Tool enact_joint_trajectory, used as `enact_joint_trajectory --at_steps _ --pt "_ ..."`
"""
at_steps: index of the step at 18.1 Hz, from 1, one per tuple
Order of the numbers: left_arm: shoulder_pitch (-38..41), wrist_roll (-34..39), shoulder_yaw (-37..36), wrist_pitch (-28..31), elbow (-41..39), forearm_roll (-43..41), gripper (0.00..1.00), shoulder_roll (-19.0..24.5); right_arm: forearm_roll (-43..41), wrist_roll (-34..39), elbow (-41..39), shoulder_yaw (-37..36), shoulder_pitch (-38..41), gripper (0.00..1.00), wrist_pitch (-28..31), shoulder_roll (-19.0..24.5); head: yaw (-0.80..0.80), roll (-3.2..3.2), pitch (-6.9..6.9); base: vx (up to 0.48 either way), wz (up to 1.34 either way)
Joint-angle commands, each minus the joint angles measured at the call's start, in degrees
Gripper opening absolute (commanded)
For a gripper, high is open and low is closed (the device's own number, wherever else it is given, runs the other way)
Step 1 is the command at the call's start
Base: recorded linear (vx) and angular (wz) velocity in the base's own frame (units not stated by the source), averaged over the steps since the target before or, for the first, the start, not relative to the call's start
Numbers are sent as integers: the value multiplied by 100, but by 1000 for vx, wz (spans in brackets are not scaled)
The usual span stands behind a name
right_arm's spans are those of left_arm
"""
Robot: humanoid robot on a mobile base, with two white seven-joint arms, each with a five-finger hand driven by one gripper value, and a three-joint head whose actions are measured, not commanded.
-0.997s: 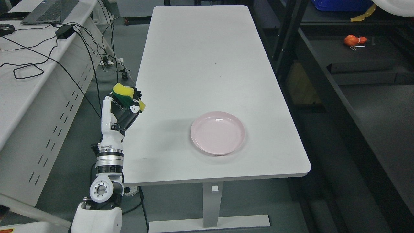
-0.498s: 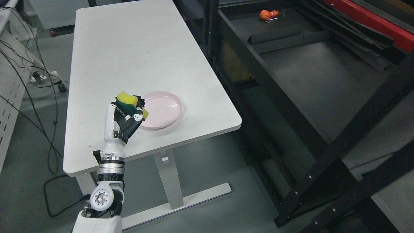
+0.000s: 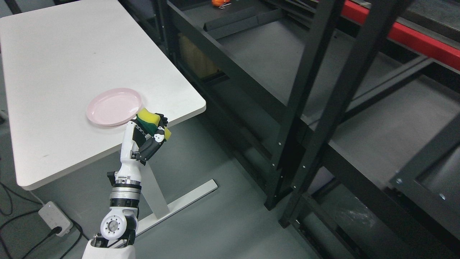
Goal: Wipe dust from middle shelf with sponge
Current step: 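Hold the sponge in the left hand while turning toward the shelf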
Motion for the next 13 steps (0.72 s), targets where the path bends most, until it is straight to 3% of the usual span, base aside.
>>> enact_joint_trajectory --at_steps 1,4,7,13 --pt "46 -817 -462 -541 -14 -834 0 100 0 3 -100 0 -2 100 3 -100 0 0 0 -304 -560" --pt "-181 -1590 -803 -1393 39 -1756 0 100 0 3 -100 0 -2 100 3 -100 0 0 0 -257 -668" --pt "-935 -2075 -1445 -1896 31 -2495 0 100 0 3 -100 0 -2 100 3 -100 0 0 0 -215 -798" --pt "-3684 -2673 -2648 -2028 249 -3771 0 100 0 3 -100 0 -2 100 3 -100 0 0 0 -117 -907"
